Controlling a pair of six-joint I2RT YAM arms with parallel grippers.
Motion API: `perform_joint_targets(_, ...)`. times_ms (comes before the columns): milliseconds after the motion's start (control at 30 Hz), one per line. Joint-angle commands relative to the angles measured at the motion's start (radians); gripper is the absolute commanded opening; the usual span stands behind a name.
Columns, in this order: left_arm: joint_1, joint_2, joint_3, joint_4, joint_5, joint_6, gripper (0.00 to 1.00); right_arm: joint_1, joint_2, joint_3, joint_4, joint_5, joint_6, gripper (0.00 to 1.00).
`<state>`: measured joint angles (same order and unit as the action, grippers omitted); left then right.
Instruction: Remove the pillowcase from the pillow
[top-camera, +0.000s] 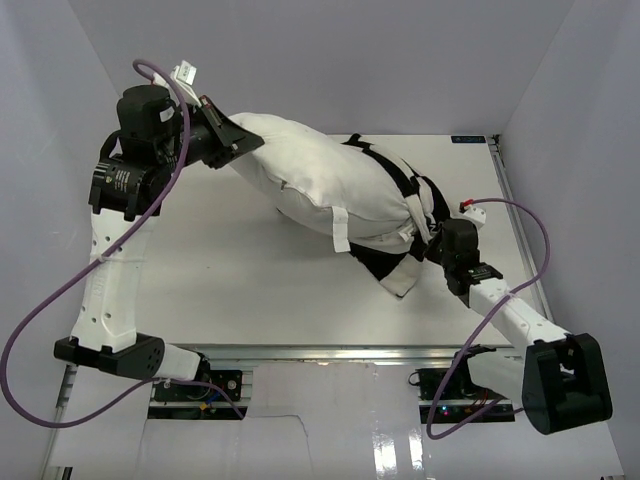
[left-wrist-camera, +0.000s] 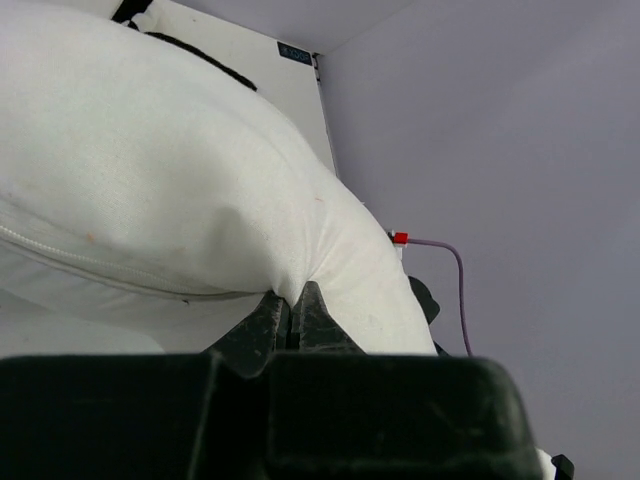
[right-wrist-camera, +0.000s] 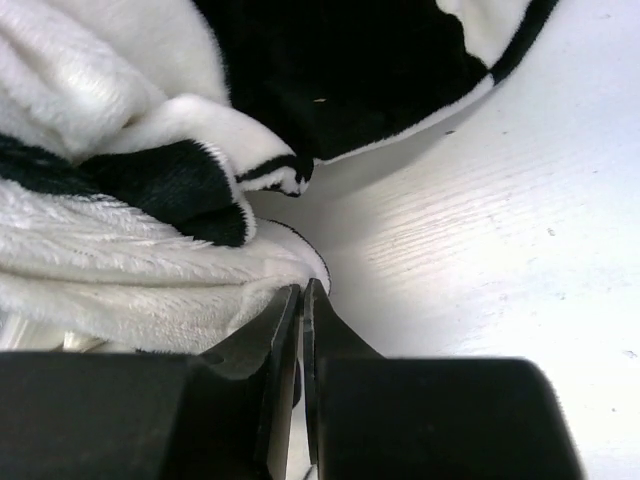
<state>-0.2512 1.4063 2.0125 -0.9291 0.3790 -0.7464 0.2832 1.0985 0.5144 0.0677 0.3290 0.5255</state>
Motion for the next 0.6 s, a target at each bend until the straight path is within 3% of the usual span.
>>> perform_joint_targets(0, 0.012, -0.111, -0.023, 0.113, -0.028, -0.013, 0.00, -0.064, 0.027, 0.007, -0.023, 0.006, -0.021, 0.08)
perform_joint_targets(67, 0.012, -0.182, -0.085, 0.121, -0.067, 0.016, 0.00, -0.068, 0.018, 0.028, -0.029, -0.068, -0.065, 0.08)
perform_joint_targets(133, 0.012, -0.257, -0.294, 0.159, -0.087, 0.042, 0.00, -0.067, -0.053, 0.047, -0.109, -0.136, -0.094, 0.08)
perform_joint_targets(200, 0.012, -0.415, -0.497, 0.274, -0.092, 0.056, 0.00, -0.067, -0.191, 0.045, -0.140, -0.220, -0.123, 0.31)
perform_joint_targets(233, 0.012, -0.503, -0.678, 0.323, -0.103, 0.059, 0.00, -0.065, -0.237, 0.059, -0.166, -0.232, -0.146, 0.40)
perform_joint_targets(267, 0.013, -0.541, -0.755, 0.341, -0.109, 0.059, 0.00, -0.065, -0.277, 0.078, -0.187, -0.243, -0.159, 0.56)
perform_joint_targets(333, 0.013, -0.605, -0.945, 0.393, -0.104, 0.059, 0.00, -0.064, -0.353, 0.148, -0.206, -0.281, -0.215, 0.65)
perform_joint_targets(467, 0.013, -0.690, -1.103, 0.430, -0.074, 0.062, 0.00, -0.061, -0.254, 0.295, -0.086, -0.534, -0.347, 0.77)
perform_joint_targets(500, 0.013, -0.710, -1.121, 0.438, -0.060, 0.053, 0.00, -0.061, -0.159, 0.371, -0.079, -0.623, -0.363, 0.81)
perform_joint_targets(567, 0.013, -0.731, -1.170, 0.469, -0.020, 0.042, 0.00, -0.032, -0.044, 0.487, -0.120, -0.636, -0.398, 0.89)
